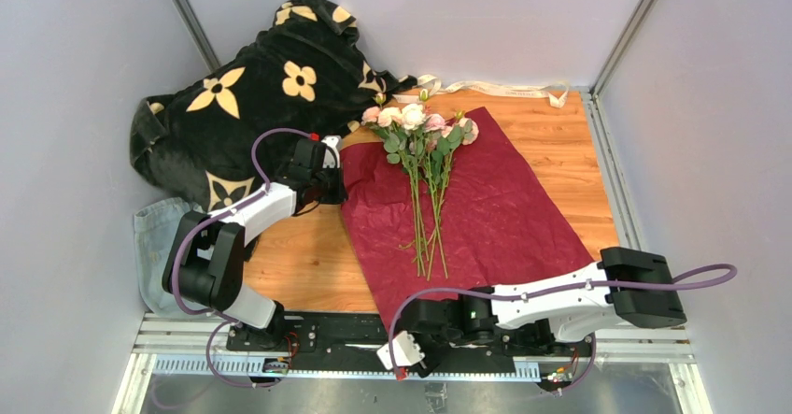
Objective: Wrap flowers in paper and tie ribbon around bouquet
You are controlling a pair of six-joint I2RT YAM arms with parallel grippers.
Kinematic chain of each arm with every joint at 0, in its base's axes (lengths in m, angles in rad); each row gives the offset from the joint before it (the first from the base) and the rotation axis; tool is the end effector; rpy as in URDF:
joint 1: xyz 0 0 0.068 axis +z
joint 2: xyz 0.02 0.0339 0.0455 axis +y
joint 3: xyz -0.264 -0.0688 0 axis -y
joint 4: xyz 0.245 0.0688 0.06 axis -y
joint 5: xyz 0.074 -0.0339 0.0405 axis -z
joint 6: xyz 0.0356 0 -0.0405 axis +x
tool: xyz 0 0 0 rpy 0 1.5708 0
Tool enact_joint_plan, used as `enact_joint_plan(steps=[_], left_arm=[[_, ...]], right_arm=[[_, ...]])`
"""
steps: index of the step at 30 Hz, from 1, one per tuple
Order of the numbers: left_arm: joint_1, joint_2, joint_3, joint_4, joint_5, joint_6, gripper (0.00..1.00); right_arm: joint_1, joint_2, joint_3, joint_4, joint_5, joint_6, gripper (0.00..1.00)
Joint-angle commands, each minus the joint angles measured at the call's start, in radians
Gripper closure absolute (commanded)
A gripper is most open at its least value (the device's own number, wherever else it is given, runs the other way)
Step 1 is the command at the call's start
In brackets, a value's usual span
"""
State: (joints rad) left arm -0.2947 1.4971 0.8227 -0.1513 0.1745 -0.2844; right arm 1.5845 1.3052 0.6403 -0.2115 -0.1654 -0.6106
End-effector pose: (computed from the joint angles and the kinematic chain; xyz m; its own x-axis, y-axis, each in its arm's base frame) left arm 0.2885 -0.0940 0.1905 -0.7869 -0.0499 -0.6150 0.1853 0.9316 -0.3127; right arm -0.0093 0.2503 0.1805 0.5733 -0.5614 -0.5968 -0.8008 -0.5379 -0.2632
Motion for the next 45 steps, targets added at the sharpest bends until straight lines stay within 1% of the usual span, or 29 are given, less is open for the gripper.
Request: enact_joint_plan(steps=[1,5,8,11,13,14,15,16,19,22,24,27,28,30,31,33,36,37,38,39,41,42,43,44,45], left_arm=[[0.008,0.003,0.0,0.016,-0.013,0.007,1.0],[0.008,0.003,0.0,0.014,-0.017,0.01,1.0],[0.008,0.003,0.0,0.013,-0.016,0.01,1.0],[0.008,0.001,0.0,0.014,-0.021,0.013,1.0],[0.008,0.0,0.0,0.014,-0.021,0.013,1.0],[0.008,-0.002,-0.001,0.015,-0.021,0.013,1.0],[0.008,-0.005,-0.002,0.014,-0.022,0.013,1.0],[0.008,-0.006,-0.002,0.015,-0.023,0.013,1.0],[0.008,-0.009,-0.002,0.014,-0.023,0.015,1.0],[0.008,-0.007,-0.002,0.013,-0.023,0.017,1.0],[0.008,-0.006,-0.001,0.014,-0.023,0.016,1.0],[0.008,-0.005,-0.002,0.014,-0.024,0.016,1.0],[0.008,-0.006,-0.002,0.014,-0.024,0.016,1.0],[0.008,-0.006,-0.002,0.013,-0.026,0.018,1.0],[0.008,-0.007,-0.002,0.012,-0.028,0.018,1.0],[0.009,-0.005,-0.002,0.011,-0.039,0.019,1.0],[0.009,0.005,0.008,0.001,-0.08,0.022,1.0],[0.009,0.013,0.015,-0.007,-0.095,0.025,1.0],[0.009,0.018,0.024,-0.015,-0.107,0.028,0.98],[0.009,0.023,0.031,-0.022,-0.118,0.032,0.87],[0.009,0.023,0.044,-0.028,-0.139,0.041,0.48],[0.009,0.019,0.056,-0.031,-0.152,0.047,0.34],[0.009,0.013,0.065,-0.034,-0.165,0.058,0.26],[0.01,0.003,0.083,-0.045,-0.171,0.076,0.22],[0.009,-0.011,0.108,-0.058,-0.172,0.092,0.2]], right_arm=[[0.017,0.009,-0.035,0.011,0.02,-0.044,0.29],[0.017,0.014,-0.055,0.114,0.091,-0.035,0.33],[0.017,0.001,-0.055,0.131,0.152,-0.019,0.37],[0.017,-0.031,-0.053,0.131,0.165,0.001,0.4],[0.018,-0.046,-0.049,0.121,0.164,0.011,0.49],[0.017,-0.049,-0.046,0.112,0.162,0.018,0.58],[0.017,-0.049,-0.041,0.093,0.162,0.02,0.62],[0.017,-0.05,-0.04,0.085,0.164,0.023,0.66],[0.018,-0.058,-0.044,0.058,0.165,0.029,0.73],[0.017,-0.055,-0.046,0.052,0.139,0.03,0.73],[0.017,-0.027,-0.039,0.052,0.135,0.042,0.72],[0.016,0.013,-0.038,0.072,0.131,0.076,0.73],[0.016,0.021,-0.039,0.076,0.131,0.085,0.77],[0.012,0.017,-0.039,0.077,0.158,0.1,0.98],[0.01,0.007,-0.038,0.075,0.192,0.111,1.0],[-0.018,-0.025,-0.035,0.062,0.255,0.13,1.0],[-0.111,-0.103,-0.023,0.03,0.267,0.16,1.0],[-0.16,-0.13,-0.021,0.022,0.245,0.176,1.0],[-0.208,-0.155,-0.021,0.019,0.233,0.182,1.0],[-0.252,-0.176,-0.027,0.029,0.219,0.189,1.0],[-0.321,-0.199,-0.042,0.077,0.209,0.193,1.0],[-0.363,-0.198,-0.043,0.109,0.207,0.191,1.0],[-0.388,-0.195,-0.044,0.13,0.205,0.19,1.0],[-0.424,-0.188,-0.04,0.153,0.19,0.189,1.0],[-0.467,-0.18,-0.034,0.173,0.163,0.187,1.0]])
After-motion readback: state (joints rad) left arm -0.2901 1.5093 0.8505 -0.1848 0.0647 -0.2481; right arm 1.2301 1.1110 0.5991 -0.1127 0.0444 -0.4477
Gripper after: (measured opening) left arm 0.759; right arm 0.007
